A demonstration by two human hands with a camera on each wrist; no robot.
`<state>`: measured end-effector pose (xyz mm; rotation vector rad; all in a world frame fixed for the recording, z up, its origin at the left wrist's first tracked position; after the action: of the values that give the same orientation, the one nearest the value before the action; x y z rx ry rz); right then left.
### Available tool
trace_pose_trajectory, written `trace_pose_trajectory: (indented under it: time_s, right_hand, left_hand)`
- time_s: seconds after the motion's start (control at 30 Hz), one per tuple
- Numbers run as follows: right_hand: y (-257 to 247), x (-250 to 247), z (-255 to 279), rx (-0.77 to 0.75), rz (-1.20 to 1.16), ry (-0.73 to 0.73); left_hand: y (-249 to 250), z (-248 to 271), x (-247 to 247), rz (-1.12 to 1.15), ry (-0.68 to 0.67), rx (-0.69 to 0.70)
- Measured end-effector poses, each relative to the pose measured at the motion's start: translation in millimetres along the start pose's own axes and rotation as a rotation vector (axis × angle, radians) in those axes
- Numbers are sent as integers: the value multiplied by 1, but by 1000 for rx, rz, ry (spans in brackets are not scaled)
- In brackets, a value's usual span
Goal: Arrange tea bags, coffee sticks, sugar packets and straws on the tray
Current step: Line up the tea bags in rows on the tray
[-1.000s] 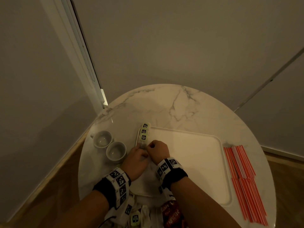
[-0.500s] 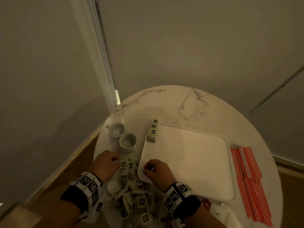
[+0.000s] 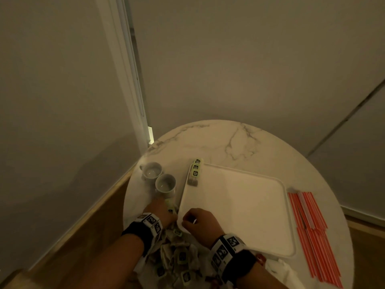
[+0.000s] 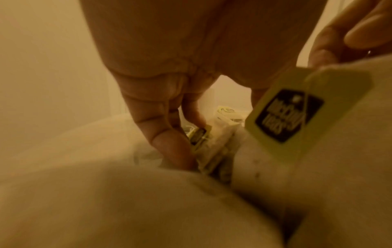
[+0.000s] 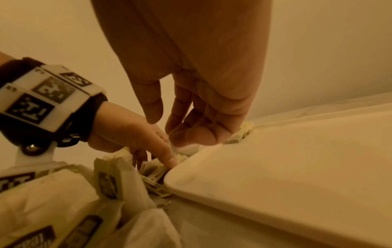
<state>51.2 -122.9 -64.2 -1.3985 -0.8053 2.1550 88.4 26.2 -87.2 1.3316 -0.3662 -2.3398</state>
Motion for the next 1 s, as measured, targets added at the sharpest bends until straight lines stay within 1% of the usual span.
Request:
trace_pose_trajectory:
  time_s: [0.03, 0.07, 0.13, 0.17, 0.27, 0.3, 0.37, 0.4, 0.43, 0.5, 0.6, 0.67, 0.73, 0.8, 0.83, 0.9, 1.0]
  right_hand:
    - [2, -2, 1, 5, 0, 4]
    - [3, -3, 2, 9, -3, 7]
    - [5, -5, 4, 14, -16, 11]
    - [6, -5, 4, 17, -25, 12]
    - [6, -2, 3, 32, -50, 0]
    - [6, 0, 3, 36, -49, -11]
    - [3, 4, 2, 42, -46, -28]
    - [1, 5, 2, 42, -45, -35]
    - [-1, 7, 2, 43, -42, -43]
    - [-2, 9, 1, 51, -43, -62]
    - [-3, 6, 1, 61, -66, -63]
    - [-3, 2, 0, 72, -162, -44]
    - [-3, -1, -1, 125, -384, -44]
    - [-7, -5, -1, 172, -615, -50]
    - [-9, -9, -1, 177, -698, -48]
    - [-13, -16, -2, 171, -821, -40]
    - [-14, -28, -2, 164, -933, 6]
  left_hand:
    - [2, 0, 1, -24, -16, 7]
    - [5, 3, -2, -65, 8, 20]
    - [2, 3, -2, -91, 40, -30]
    - [1, 3, -1, -120, 29, -29]
    - [7, 6, -2, -55, -7, 61]
    - [7, 8, -3, -41, -24, 59]
    - [8, 11, -3, -116, -29, 61]
    - [6, 12, -4, -125, -9, 61]
    - [3, 13, -6, -87, 2, 40]
    - [0, 15, -5, -43, -18, 36]
    - [7, 19, -14, -33, 4, 53]
    - [12, 22, -23, -2, 65, 55]
    - [20, 30, -31, 40, 134, 77]
    - [29, 34, -38, 158, 185, 122]
    - [32, 34, -39, 224, 198, 156]
    - [41, 36, -40, 338, 177, 215]
    - [57, 42, -44, 510, 158, 285]
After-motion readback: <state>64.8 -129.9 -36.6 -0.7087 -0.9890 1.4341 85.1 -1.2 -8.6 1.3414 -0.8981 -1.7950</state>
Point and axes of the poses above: each hand's wrist, its own z-axis away from the middle knuckle, its own x-axis out of the palm, y = z × x, the point moved 6 cm from there along -z, towards the middle knuckle
